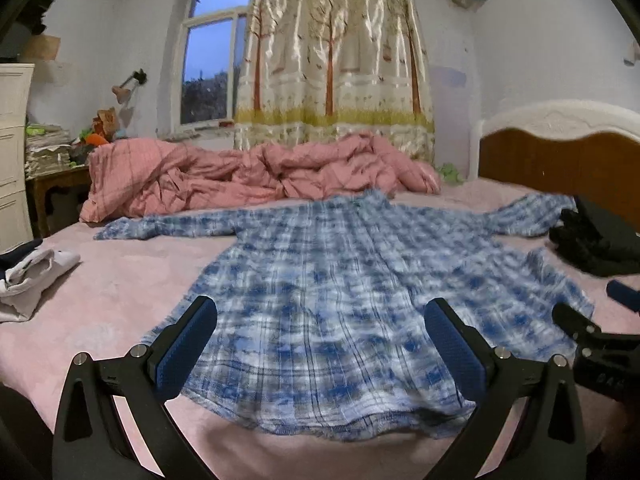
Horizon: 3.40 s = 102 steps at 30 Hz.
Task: Fold large clothes
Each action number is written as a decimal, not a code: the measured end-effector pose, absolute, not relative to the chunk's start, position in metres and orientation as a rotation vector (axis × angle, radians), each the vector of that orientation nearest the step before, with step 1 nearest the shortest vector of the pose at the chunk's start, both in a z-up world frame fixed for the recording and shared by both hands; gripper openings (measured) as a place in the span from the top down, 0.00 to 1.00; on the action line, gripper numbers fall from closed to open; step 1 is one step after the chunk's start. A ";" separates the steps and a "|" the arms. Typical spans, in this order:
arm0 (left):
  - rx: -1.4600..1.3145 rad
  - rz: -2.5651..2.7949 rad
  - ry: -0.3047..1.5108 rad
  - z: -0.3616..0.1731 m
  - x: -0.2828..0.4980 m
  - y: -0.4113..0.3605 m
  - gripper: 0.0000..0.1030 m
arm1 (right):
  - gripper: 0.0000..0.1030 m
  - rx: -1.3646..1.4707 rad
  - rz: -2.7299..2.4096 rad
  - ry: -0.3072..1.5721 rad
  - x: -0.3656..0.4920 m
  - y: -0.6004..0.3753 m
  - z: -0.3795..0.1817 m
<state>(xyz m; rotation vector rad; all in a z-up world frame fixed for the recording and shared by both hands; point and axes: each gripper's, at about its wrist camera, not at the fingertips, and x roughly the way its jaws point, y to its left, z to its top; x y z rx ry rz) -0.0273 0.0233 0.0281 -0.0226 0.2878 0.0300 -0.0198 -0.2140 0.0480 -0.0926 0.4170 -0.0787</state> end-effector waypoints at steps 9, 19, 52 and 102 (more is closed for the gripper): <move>0.015 0.056 0.207 0.035 -0.038 0.021 0.00 | 0.02 -0.078 -0.060 0.448 -0.017 -0.214 0.045; 0.029 0.065 0.143 0.039 -0.048 0.019 0.00 | 0.02 -0.070 -0.063 0.437 -0.017 -0.214 0.046; 0.062 0.067 0.003 0.048 -0.075 0.009 0.00 | 0.02 -0.058 -0.040 0.369 -0.032 -0.220 0.062; 0.270 0.047 0.836 0.026 0.173 0.066 0.26 | 0.24 -0.401 -0.082 0.670 0.138 -0.244 0.062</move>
